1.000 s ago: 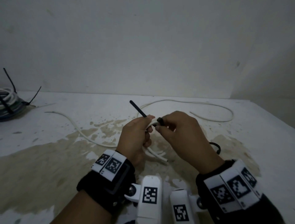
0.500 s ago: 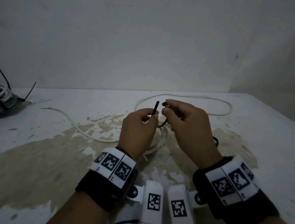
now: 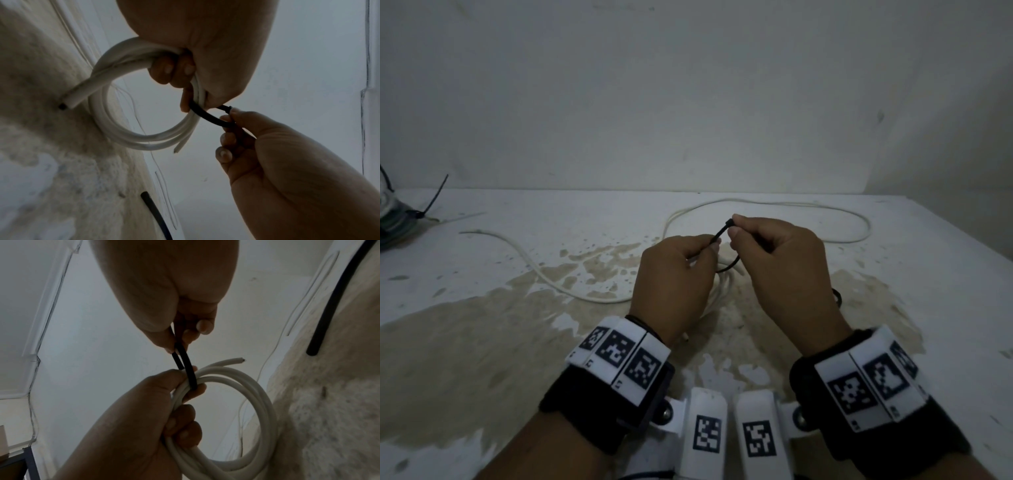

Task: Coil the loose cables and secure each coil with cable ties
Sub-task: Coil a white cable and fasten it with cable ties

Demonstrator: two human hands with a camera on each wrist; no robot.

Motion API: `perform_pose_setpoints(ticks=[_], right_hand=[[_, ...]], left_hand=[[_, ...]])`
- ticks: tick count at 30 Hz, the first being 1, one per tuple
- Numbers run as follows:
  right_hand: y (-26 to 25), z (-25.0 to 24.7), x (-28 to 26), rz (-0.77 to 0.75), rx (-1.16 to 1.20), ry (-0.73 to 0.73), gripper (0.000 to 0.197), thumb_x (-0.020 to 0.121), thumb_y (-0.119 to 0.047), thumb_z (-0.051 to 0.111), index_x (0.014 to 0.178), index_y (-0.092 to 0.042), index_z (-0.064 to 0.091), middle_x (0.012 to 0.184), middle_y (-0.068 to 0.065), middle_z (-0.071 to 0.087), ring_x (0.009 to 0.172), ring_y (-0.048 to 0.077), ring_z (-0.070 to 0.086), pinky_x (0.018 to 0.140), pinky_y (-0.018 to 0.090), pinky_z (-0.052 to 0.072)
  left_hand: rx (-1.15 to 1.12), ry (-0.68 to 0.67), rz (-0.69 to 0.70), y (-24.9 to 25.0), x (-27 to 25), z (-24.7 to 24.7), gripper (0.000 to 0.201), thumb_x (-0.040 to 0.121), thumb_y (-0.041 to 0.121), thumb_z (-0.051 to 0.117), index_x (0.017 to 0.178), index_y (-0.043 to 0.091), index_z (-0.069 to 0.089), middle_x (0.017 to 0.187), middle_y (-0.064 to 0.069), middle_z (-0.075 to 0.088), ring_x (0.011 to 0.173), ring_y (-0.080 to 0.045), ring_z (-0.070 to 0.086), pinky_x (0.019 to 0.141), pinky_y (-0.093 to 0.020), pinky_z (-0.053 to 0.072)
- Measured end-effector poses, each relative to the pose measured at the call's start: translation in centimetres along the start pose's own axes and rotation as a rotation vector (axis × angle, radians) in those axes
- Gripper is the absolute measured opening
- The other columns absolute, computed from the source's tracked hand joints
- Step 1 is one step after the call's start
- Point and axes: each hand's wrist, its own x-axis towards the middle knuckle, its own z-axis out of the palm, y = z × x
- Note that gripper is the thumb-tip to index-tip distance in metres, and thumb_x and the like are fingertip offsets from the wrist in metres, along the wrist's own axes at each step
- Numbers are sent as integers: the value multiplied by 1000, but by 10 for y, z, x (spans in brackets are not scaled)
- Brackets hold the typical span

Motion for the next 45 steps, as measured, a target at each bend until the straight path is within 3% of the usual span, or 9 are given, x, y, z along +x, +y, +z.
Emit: perform_pose_setpoints(ticks=[5,8,14,17,22,32,38,43,45], right_hand=[[0,-5,0,24,-25,-41,15,89,-17,63,98,-16,75,81,-27,60,81,-8,61,77,6,45],[0,-9,2,130,69,-69,10,87,-16,64,90,-17,73,81,-13,69,79,-2,64,72,9,49],[-2,-12,-1,321,216,-216,7,87,-11,64,83,-13,69,67,-8,66,57,-6,59,50,7,42],[-4,-10,-3,304,236,-185,8,88,-11,62,83,-13,68,68,-6,65,54,-5,57,44,8,38],[-11,-7,-8,161,253,-39,6,85,-7,64,83,-12,66,72,-3,65,61,-1,60,53,8,44],[-13,-11,-7,106,120,-70,10,85,-9,65,75,-6,66,68,-3,64,59,-4,58,53,4,41],[-12,-8,-9,78,96,-9,7,83,-15,66,77,-14,65,71,-4,66,69,7,60,60,10,44],[-8,-15,-5,124,55,-154,12,83,-14,66,74,-7,66,64,0,64,58,4,60,49,15,45],[-5,-19,-3,104,25,-153,14,84,-18,66,72,-10,69,68,-3,66,67,5,61,58,17,47]], left_hand=[[65,-13,67,1,-2,0,32,87,31,47,86,16,75,74,-2,69,72,-12,61,71,-32,48],[134,-7,162,1,-3,0,32,87,27,46,83,11,73,68,-8,65,67,-20,59,65,-41,47],[283,-60,254,-5,-3,2,36,90,31,39,86,16,72,62,-1,51,59,-18,50,54,-35,41],[182,-26,210,-2,-4,2,31,88,28,45,90,17,74,73,-1,64,69,-13,58,65,-29,46],[56,6,95,2,-3,4,13,90,22,60,83,16,69,76,10,67,75,-2,62,70,-27,50],[-42,12,103,4,-8,9,15,87,23,57,83,15,69,79,5,67,79,-9,64,71,-37,54],[-76,23,85,5,-7,6,15,88,16,62,74,14,68,71,6,67,71,-5,62,62,-19,46],[-41,-3,184,1,-8,8,15,84,18,59,73,9,65,72,0,64,73,-14,62,65,-41,51],[-66,-51,137,3,-8,7,15,85,22,55,77,14,65,74,4,64,76,-12,63,69,-39,52]])
